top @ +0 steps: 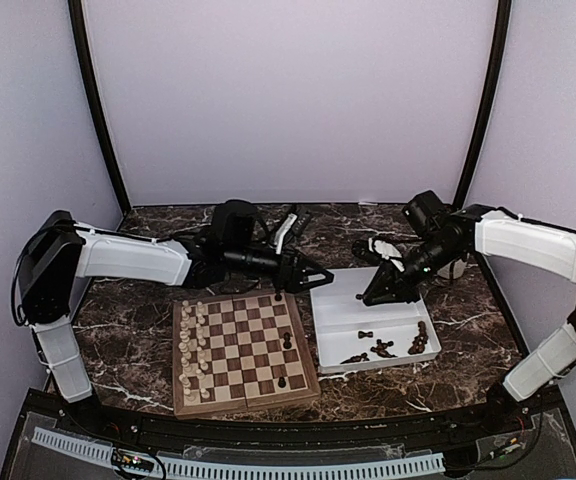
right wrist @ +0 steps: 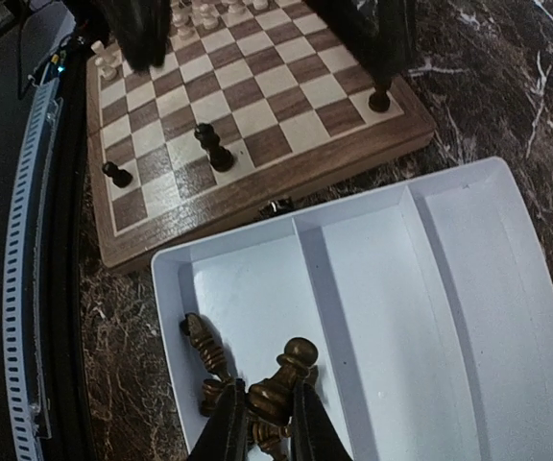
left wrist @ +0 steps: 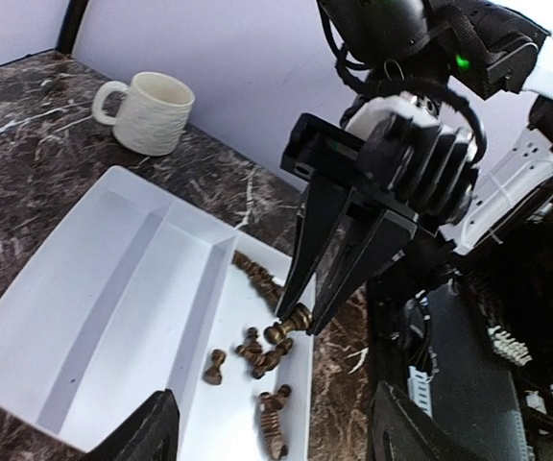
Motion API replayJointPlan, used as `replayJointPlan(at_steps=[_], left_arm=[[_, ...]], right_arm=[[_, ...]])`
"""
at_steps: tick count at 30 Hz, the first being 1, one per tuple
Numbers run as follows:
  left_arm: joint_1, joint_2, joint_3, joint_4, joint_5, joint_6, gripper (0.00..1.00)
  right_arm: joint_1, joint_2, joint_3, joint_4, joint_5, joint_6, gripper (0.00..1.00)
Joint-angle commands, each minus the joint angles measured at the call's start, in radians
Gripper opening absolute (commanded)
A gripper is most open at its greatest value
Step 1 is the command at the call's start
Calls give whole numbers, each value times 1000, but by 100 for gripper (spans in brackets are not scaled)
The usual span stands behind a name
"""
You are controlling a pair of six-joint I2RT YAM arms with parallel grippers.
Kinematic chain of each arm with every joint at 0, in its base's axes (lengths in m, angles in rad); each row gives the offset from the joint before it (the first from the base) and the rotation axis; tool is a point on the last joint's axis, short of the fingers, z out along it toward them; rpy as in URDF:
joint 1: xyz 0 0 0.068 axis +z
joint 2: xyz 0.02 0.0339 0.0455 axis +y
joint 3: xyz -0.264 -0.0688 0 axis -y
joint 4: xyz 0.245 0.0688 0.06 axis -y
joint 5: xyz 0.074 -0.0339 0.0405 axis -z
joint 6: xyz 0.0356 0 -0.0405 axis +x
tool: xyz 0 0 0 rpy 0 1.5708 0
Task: Set up the chess pieces on the board
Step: Pick up the pawn from the storage box, then pass from the right arm to the left
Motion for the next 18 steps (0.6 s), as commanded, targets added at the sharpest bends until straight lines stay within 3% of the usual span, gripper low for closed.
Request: replayJointPlan(at_steps=[1, 11, 18], left_arm=[[5, 46, 0, 246, 206, -117, 72], [5, 111, 22, 434, 341, -271, 69], [7, 160, 48, 557, 416, -395, 59]], right_arm=[[-9, -13, 114, -81, -205, -2, 10], [-8, 28, 264, -124, -296, 17, 11], [5, 36, 259, -115, -289, 28, 12]])
